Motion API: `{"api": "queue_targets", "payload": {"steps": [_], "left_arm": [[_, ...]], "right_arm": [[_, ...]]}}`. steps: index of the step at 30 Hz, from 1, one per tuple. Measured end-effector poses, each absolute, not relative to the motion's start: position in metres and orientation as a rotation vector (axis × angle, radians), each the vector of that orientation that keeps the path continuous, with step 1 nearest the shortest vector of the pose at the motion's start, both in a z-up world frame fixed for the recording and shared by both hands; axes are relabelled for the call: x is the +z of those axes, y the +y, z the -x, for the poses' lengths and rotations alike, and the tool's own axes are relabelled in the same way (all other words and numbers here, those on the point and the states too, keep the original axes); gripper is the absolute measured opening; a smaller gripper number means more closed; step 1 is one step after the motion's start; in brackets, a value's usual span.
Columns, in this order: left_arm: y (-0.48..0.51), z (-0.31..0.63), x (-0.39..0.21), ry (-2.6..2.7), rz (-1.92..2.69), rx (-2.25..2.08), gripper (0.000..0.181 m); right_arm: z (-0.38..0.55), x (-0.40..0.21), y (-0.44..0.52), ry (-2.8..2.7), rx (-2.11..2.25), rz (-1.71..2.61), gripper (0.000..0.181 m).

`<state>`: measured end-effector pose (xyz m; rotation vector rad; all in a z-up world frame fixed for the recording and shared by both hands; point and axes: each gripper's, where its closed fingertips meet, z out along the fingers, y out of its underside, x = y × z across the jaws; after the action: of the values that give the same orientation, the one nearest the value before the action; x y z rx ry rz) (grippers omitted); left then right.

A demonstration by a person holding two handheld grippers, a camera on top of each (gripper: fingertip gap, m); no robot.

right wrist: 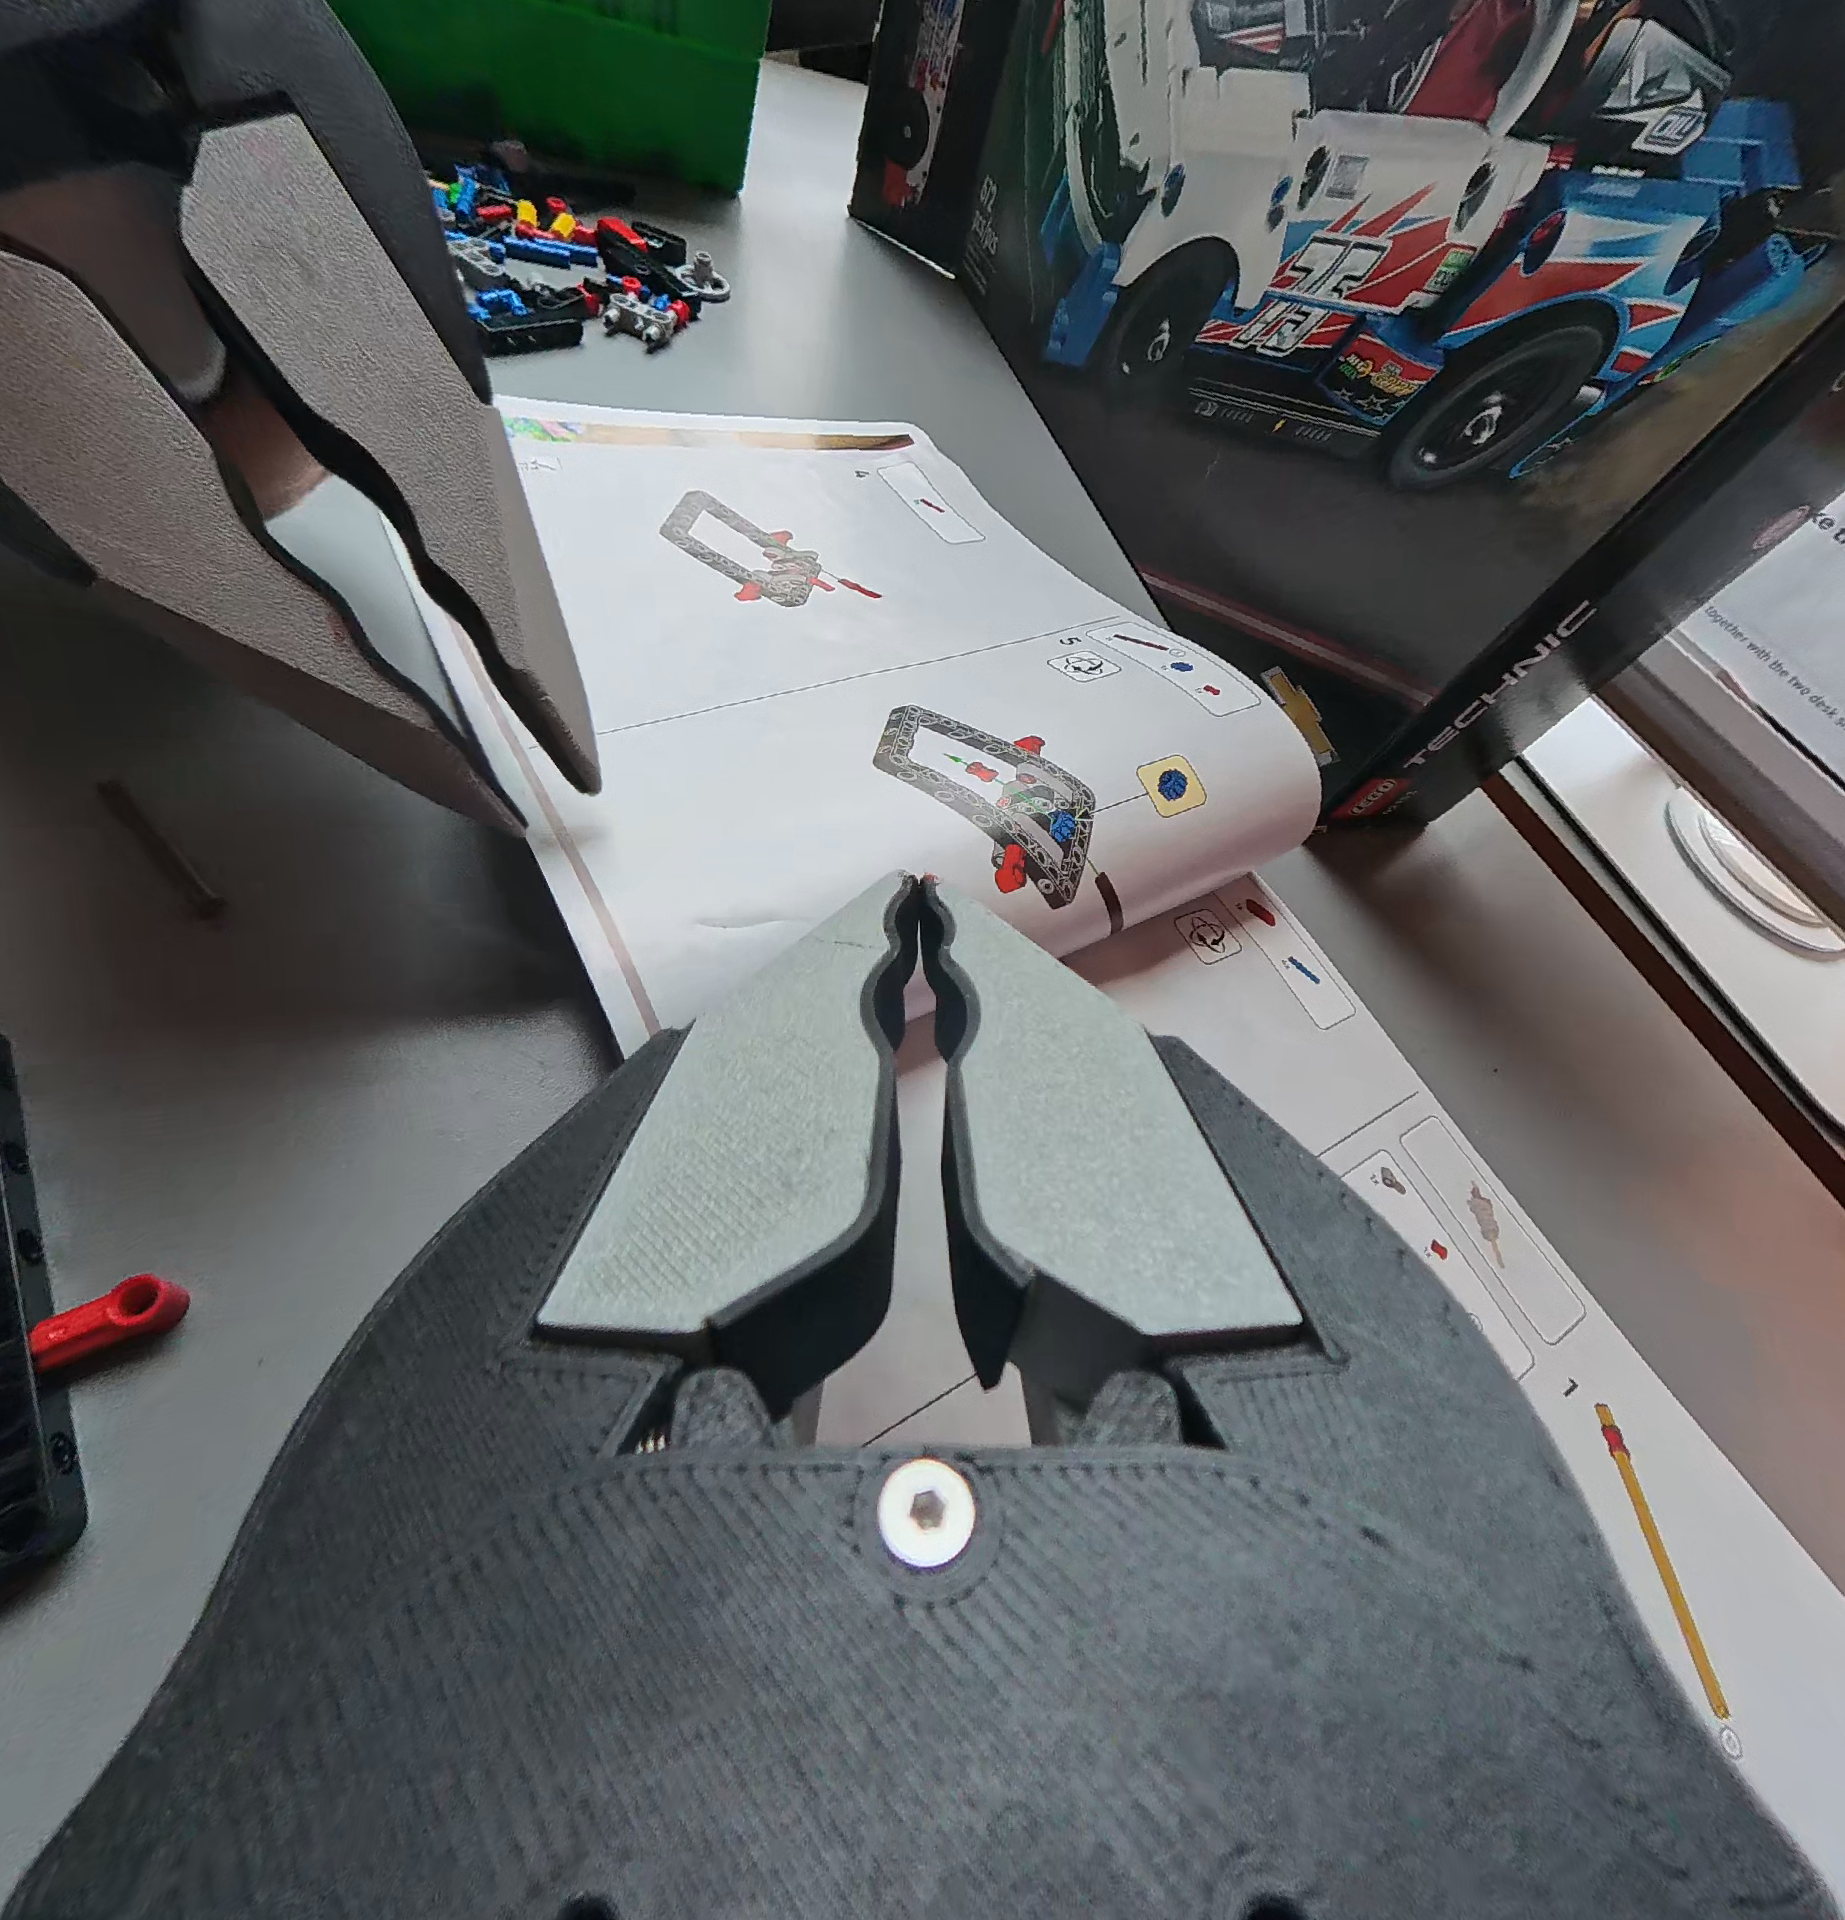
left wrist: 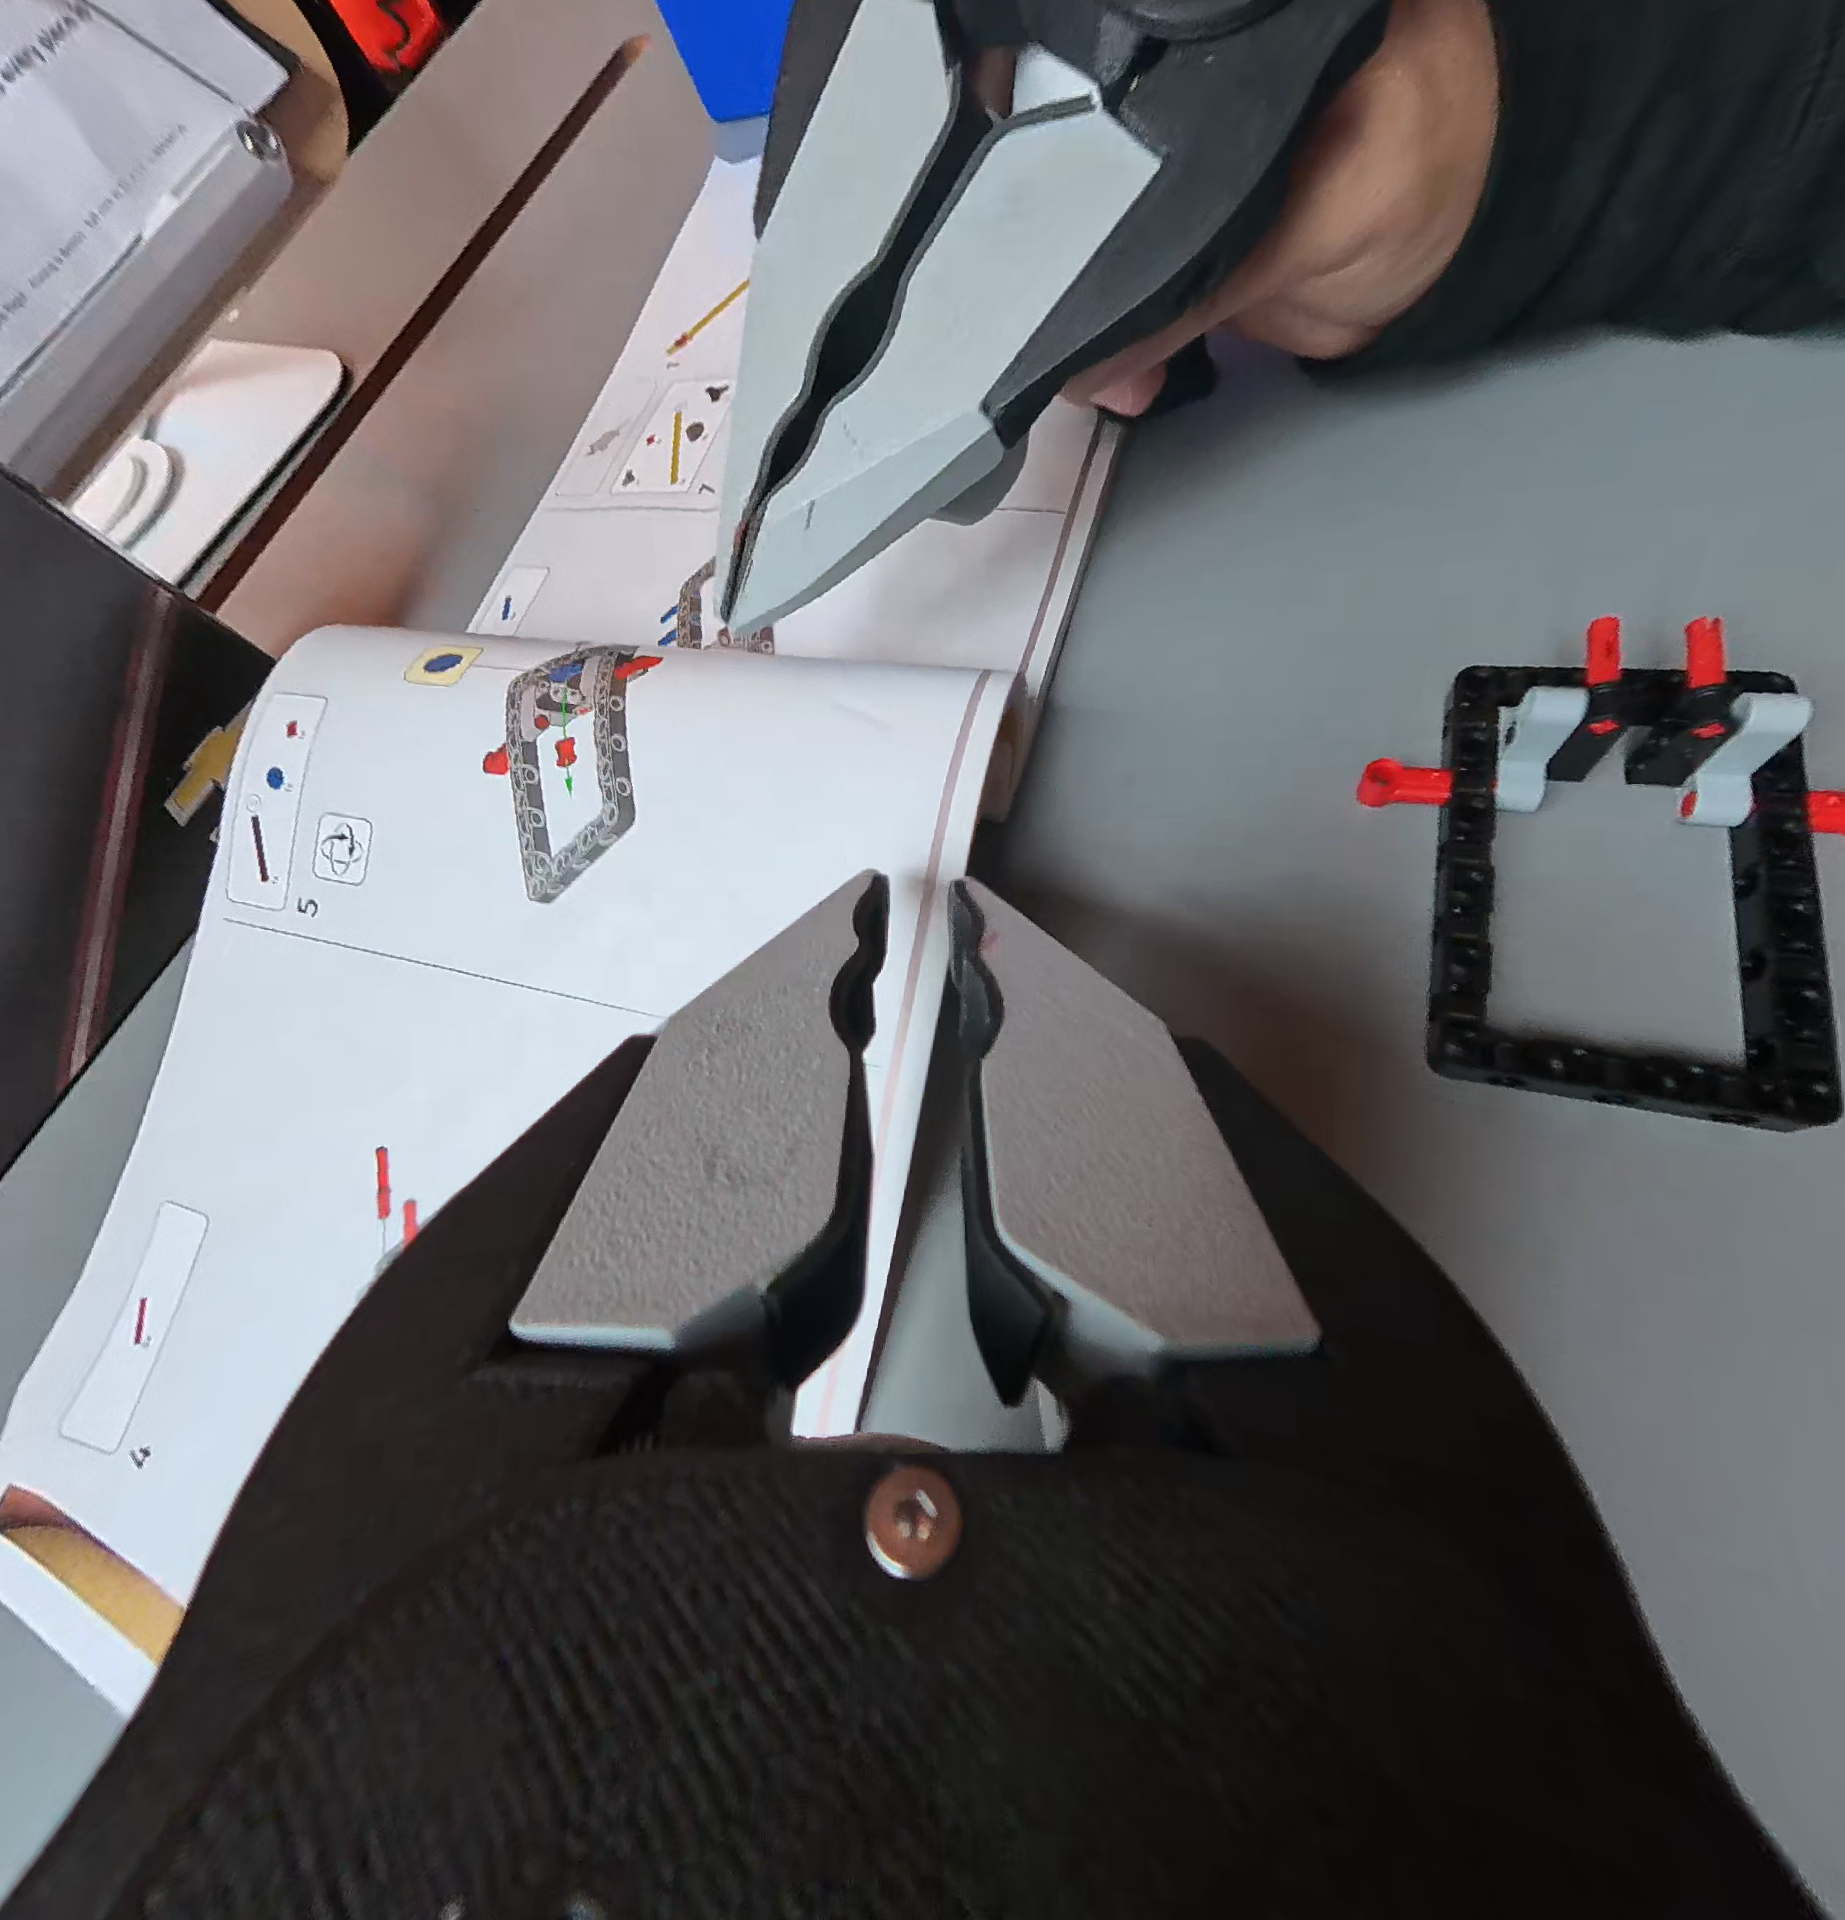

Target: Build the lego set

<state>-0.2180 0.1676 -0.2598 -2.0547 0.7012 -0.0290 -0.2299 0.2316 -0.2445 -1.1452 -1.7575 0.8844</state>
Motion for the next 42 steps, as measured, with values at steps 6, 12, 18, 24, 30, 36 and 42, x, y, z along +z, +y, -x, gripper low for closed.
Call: {"api": "queue_targets", "payload": {"steps": [6,12,18,24,30,36,42], "left_arm": [[0.166,0.218,-0.263,0.708,2.08,-0.04,0.011],[0.162,0.224,-0.25,0.649,2.054,-0.089,0.01],[0.161,0.224,-0.258,0.666,2.087,-0.096,0.01],[0.154,0.217,-0.263,0.721,2.118,-0.132,0.006],[0.143,0.202,-0.269,0.799,2.134,-0.231,0.01],[0.152,0.18,-0.27,0.902,2.05,0.021,0.011],[0.146,0.161,-0.265,1.016,1.946,0.115,0.005]], "right_arm": [[0.23,-0.245,0.232,-1.76,0.887,1.148,0.0],[0.228,-0.238,0.234,-1.72,0.941,1.158,0.0],[0.228,-0.235,0.236,-1.697,0.972,1.172,0.0],[0.229,-0.237,0.236,-1.711,0.96,1.174,0.0],[0.229,-0.238,0.235,-1.716,0.959,1.173,0.0],[0.229,-0.239,0.234,-1.724,0.949,1.163,0.0],[0.23,-0.241,0.233,-1.739,0.937,1.167,0.0]]}}
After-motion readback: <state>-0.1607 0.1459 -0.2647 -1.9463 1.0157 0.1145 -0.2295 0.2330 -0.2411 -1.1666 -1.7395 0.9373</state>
